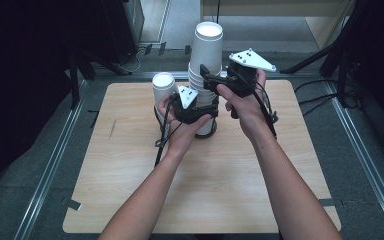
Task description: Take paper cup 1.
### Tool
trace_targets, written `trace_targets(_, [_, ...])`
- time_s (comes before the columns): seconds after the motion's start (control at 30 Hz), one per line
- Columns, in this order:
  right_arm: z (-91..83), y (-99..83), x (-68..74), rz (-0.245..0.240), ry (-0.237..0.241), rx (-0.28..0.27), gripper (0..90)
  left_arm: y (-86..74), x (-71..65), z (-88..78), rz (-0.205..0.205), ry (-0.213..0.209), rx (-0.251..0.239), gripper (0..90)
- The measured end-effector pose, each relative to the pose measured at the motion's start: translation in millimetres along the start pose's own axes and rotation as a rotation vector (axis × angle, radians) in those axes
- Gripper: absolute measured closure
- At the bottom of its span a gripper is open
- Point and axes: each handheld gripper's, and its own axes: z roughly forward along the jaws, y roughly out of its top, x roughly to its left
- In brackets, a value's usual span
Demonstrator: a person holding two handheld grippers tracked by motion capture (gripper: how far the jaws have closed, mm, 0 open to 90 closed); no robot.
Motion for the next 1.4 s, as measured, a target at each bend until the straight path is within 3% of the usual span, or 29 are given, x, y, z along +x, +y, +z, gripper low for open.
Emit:
trace_targets(0.27, [20.5,1.2,0.2,0.031,0.033,-0.004,4.9,-2.9,-2.5,4.0,0.015,0.026,-0.022,0.0])
trace_targets(0.47, [36.0,-0.9,0.4,0.044,0.031,0.018,3.9,-3.8,-3.7,5.2,0.015,0.035,-0.030,0.0])
trace_targets(0.8, [40.6,-4.5,4.4,0.041,0.026,0.012,9.5,-3.4,-2.5,3.6,0.023,0.039,-0.021,2.0])
trace_targets(1.07, [44.5,-6.2,4.3,0.038,0.020,0.020,4.2,-3.6,-4.2,3.1,0.016,0.049,-0.022,2.2])
trace_targets(1.4, [48.2,-8.6,3.7,0.036,0.017,0.008,7.0,-4.1,-3.4,2.7,0.013,0.043,-0.027,2.6])
